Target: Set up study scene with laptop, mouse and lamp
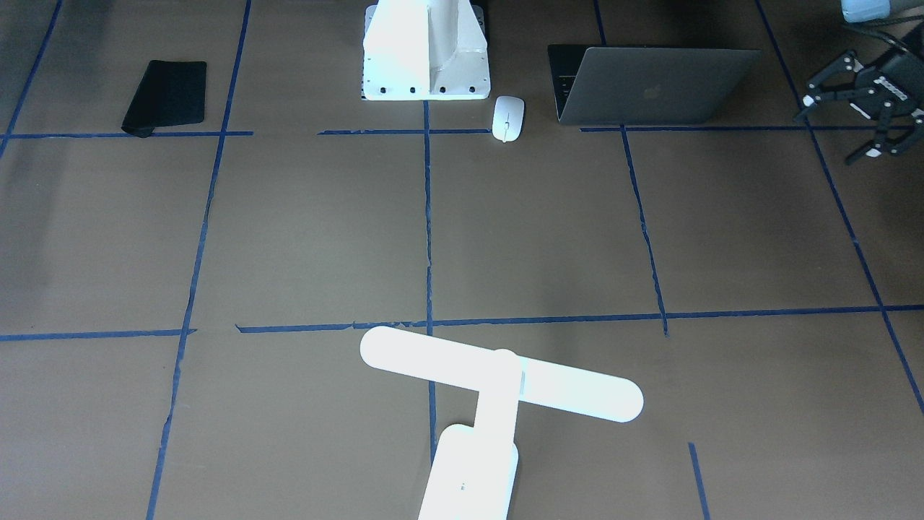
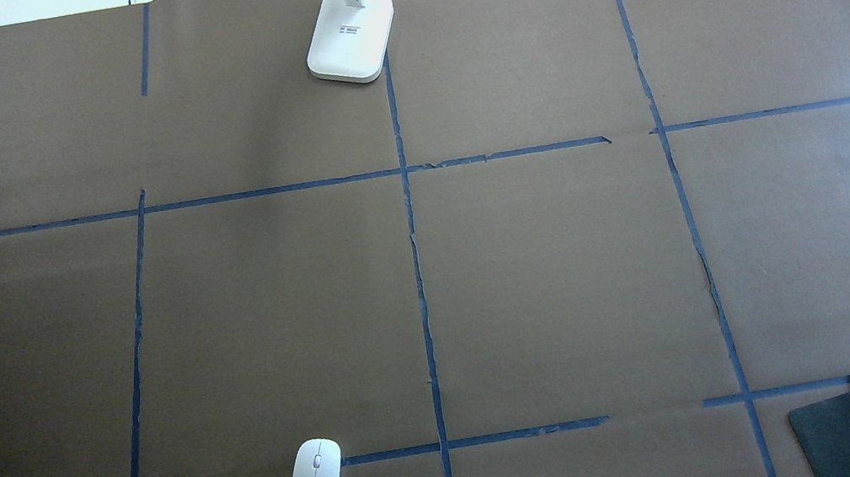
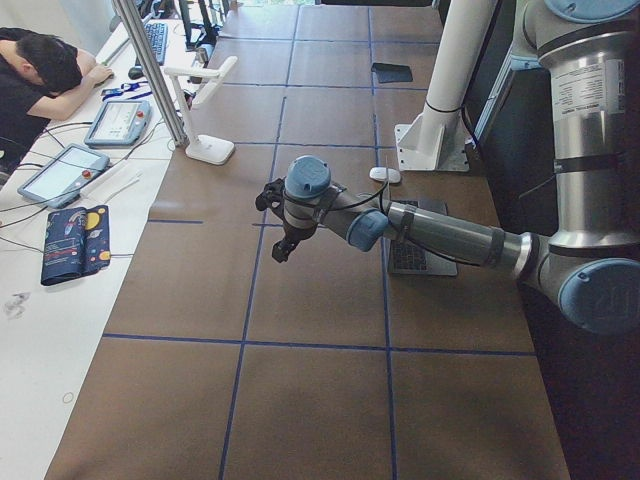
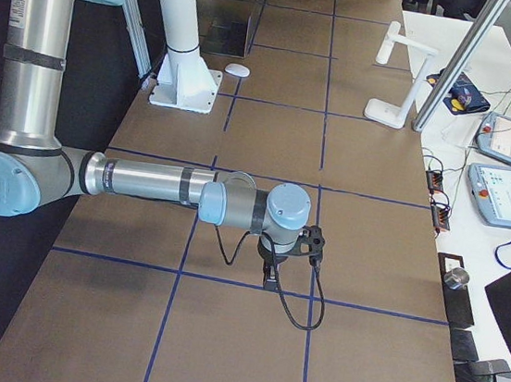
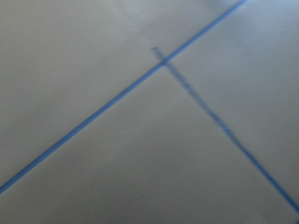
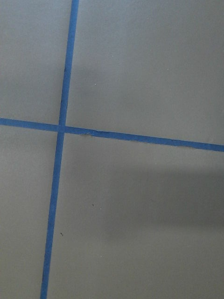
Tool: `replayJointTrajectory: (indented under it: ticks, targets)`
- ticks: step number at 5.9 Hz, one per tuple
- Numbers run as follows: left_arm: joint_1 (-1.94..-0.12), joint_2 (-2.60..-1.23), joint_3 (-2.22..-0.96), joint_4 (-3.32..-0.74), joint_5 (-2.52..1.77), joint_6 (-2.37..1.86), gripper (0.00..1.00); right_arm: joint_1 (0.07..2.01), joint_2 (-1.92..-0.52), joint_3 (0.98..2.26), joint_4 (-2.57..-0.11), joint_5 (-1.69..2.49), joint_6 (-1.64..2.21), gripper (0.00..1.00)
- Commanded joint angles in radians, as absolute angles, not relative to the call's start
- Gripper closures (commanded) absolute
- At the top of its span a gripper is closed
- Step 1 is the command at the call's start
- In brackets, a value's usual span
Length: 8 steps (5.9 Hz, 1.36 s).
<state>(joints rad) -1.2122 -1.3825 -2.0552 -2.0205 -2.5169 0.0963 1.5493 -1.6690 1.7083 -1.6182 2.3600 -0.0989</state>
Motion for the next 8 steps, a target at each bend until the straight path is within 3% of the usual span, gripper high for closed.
replayJointTrajectory:
  ticks: [1, 4, 6, 8]
  targets:
    - [-1.043, -1.341, -2.161, -2.115, -2.522, 0.098, 0.00, 1.549, -1.669, 1.706, -1.618, 2.365, -0.100, 0.00]
    - [-0.832, -1.279, -2.340, -2.120, -2.511, 0.103, 0.00, 1.549, -1.669, 1.704, -1.618, 2.365, -0.100, 0.00]
    - [-0.664, -1.208, -2.342, -2.120, -2.266, 0.148, 0.01, 1.549, -1.667, 1.704, -1.618, 2.365, -0.098, 0.00]
    - [-0.609, -1.166, -2.341, -2.118, -2.220, 0.149, 0.01, 1.549, -1.667, 1.706, -1.617, 2.365, -0.095, 0.00]
